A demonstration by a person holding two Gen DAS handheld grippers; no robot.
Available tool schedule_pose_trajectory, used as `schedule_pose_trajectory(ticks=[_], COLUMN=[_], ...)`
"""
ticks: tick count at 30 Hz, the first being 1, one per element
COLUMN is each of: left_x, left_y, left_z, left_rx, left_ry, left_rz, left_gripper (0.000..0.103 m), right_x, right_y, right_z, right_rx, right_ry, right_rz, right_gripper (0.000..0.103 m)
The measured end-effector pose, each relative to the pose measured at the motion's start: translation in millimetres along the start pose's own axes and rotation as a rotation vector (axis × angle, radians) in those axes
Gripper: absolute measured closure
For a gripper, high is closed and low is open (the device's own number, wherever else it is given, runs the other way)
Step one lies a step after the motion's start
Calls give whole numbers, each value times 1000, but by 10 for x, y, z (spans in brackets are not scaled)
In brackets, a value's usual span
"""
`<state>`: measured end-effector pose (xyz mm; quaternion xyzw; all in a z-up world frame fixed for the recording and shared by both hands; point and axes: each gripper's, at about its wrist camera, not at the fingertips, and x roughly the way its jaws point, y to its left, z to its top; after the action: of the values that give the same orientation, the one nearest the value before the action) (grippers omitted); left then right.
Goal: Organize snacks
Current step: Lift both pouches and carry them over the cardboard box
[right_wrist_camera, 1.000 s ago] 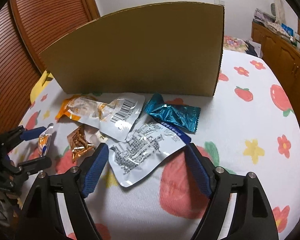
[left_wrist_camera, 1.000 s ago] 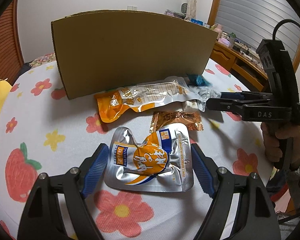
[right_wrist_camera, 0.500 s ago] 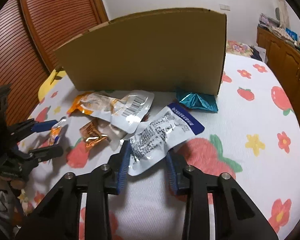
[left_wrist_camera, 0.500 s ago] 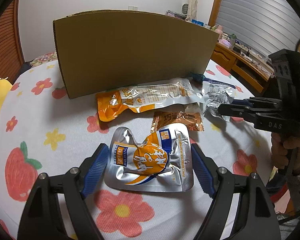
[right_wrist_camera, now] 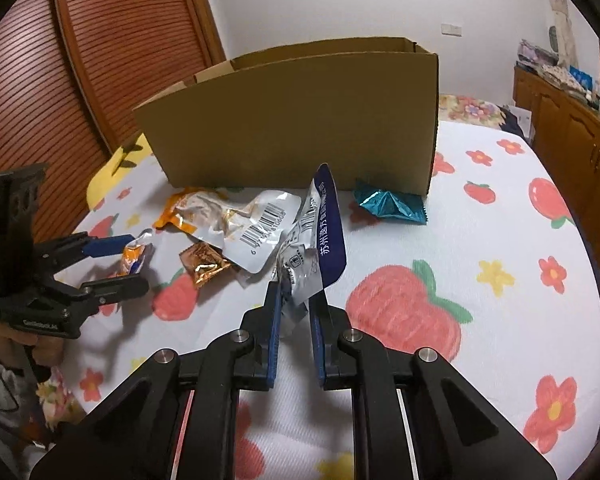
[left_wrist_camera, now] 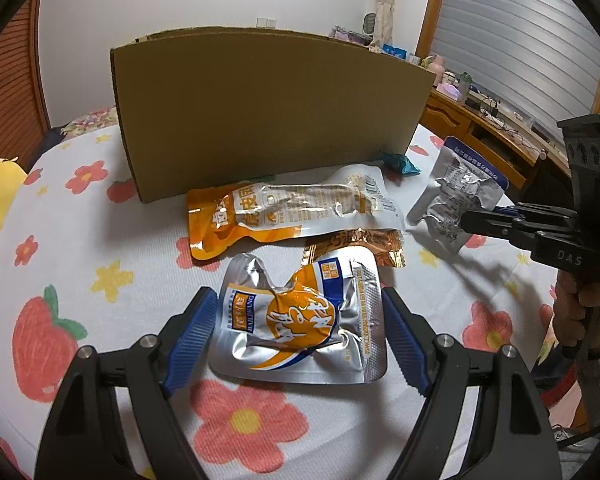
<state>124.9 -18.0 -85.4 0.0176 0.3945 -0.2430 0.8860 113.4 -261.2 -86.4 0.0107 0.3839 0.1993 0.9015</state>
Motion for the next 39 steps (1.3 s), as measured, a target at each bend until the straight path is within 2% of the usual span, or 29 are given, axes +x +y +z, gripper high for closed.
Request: schedule_pose_trajectory(ticks=[15, 30, 39], left_x=[-197, -596, -646], left_y=[7, -25, 76], left_z=[28, 712, 943], left_rx=[-4, 57, 54], left_ry=[-68, -215, -242], left_rz=[24, 70, 78], left_gripper=[22, 22, 22], right_x=[-247, -474, -589], right_y=[-29, 110, 114], right_z=[-68, 303, 510], right_rx=[-11, -93, -120], right_ry=[-44, -125, -168], right_rz=[-39, -47, -63], right_gripper=[92, 92, 92])
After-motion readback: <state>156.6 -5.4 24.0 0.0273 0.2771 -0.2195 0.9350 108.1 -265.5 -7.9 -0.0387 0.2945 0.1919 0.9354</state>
